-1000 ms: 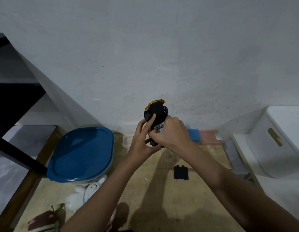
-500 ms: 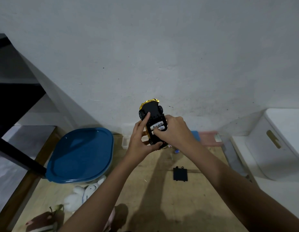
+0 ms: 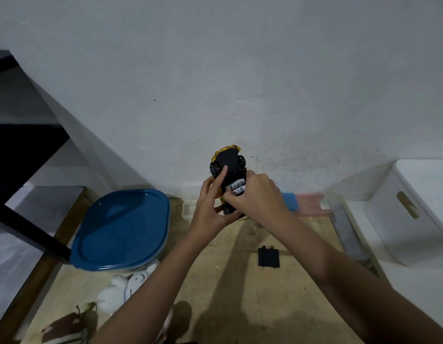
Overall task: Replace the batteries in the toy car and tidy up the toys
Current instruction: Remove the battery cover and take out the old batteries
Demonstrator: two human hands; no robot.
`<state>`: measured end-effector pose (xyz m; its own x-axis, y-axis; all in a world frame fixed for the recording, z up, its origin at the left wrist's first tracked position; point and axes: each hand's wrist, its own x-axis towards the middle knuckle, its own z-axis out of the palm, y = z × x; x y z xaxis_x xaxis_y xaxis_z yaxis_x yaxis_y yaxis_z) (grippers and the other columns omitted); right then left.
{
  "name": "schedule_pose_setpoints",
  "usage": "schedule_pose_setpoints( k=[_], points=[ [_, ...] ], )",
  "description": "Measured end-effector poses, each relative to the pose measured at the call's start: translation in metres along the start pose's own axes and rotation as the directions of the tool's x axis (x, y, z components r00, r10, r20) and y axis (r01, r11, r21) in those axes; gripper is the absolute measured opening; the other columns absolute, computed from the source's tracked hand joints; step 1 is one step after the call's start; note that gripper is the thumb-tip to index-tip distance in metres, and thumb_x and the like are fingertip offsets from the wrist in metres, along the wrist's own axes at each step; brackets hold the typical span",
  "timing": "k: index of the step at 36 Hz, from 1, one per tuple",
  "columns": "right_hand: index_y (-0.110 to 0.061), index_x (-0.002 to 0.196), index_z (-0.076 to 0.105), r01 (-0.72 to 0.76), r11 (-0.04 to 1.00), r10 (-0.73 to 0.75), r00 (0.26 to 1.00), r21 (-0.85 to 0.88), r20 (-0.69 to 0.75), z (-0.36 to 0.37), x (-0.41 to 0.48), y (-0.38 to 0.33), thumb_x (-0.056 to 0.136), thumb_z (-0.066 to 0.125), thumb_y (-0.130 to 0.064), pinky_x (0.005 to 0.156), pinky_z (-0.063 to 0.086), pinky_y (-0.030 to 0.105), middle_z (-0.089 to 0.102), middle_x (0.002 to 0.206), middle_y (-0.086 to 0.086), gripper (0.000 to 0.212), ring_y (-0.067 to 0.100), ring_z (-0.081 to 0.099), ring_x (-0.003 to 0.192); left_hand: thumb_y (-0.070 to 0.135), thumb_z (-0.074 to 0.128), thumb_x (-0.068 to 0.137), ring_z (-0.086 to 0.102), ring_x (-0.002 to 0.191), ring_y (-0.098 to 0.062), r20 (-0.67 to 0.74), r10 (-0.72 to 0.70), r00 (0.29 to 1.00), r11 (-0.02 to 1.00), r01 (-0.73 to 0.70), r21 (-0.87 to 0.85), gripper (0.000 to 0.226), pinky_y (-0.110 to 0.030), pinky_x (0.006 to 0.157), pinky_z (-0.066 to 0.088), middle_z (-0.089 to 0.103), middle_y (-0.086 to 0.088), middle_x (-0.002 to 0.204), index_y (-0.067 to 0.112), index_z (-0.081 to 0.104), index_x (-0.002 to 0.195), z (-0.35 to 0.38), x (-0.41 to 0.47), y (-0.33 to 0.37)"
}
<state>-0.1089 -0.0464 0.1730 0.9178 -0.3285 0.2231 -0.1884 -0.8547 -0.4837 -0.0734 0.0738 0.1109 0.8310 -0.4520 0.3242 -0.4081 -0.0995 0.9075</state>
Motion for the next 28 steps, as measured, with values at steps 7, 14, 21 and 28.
schedule_pose_setpoints(
  k=[7, 14, 21, 28],
  points=[
    [-0.008, 0.089, 0.048, 0.007, 0.999, -0.006, 1.0, -0.037, 0.008, -0.0027, -0.0025, -0.0046, 0.08, 0.056, -0.036, 0.057, 0.037, 0.027, 0.048, 0.074, 0.002, 0.031, 0.02, 0.047, 0.068, 0.007, 0.082, 0.069, 0.049, 0.113, 0.003, 0.012, 0.019, 1.0, 1.0, -0.019, 0.023, 0.098, -0.013, 0.081, 0.051, 0.035, 0.008, 0.134, 0.051, 0.025, 0.137, 0.0013, -0.0004, 0.0005],
    [-0.013, 0.083, 0.038, 0.008, 1.0, -0.008, 0.999, -0.002, 0.033, -0.0007, -0.0041, -0.004, 0.079, 0.056, -0.033, 0.058, 0.038, 0.027, 0.047, 0.075, 0.001, 0.026, 0.02, 0.047, 0.068, 0.006, 0.082, 0.068, 0.048, 0.112, 0.005, 0.028, 0.0, 1.0, 1.0, -0.001, 0.029, 0.098, -0.01, 0.081, 0.049, 0.032, 0.014, 0.133, 0.052, 0.025, 0.134, 0.0019, -0.0031, 0.0002],
    [-0.013, 0.089, 0.041, 0.014, 1.0, -0.015, 0.999, 0.017, 0.036, 0.001, -0.0043, -0.002, 0.08, 0.056, -0.033, 0.058, 0.036, 0.025, 0.043, 0.073, -0.002, 0.026, 0.017, 0.046, 0.068, 0.006, 0.082, 0.068, 0.049, 0.114, 0.002, 0.018, 0.003, 1.0, 1.0, -0.003, 0.028, 0.099, -0.008, 0.079, 0.049, 0.032, 0.014, 0.133, 0.054, 0.025, 0.134, 0.0027, -0.0033, -0.0015],
    [-0.008, 0.098, 0.049, 0.027, 1.0, -0.027, 0.999, 0.0, 0.034, 0.0022, -0.0035, 0.0001, 0.082, 0.055, -0.032, 0.051, 0.033, 0.023, 0.047, 0.077, 0.0, 0.03, 0.018, 0.048, 0.069, 0.008, 0.083, 0.067, 0.05, 0.115, -0.006, 0.014, 0.006, 1.0, 0.999, -0.007, 0.037, 0.1, -0.011, 0.08, 0.051, 0.033, 0.009, 0.135, 0.055, 0.024, 0.134, 0.0022, -0.0031, -0.0021]
  ],
)
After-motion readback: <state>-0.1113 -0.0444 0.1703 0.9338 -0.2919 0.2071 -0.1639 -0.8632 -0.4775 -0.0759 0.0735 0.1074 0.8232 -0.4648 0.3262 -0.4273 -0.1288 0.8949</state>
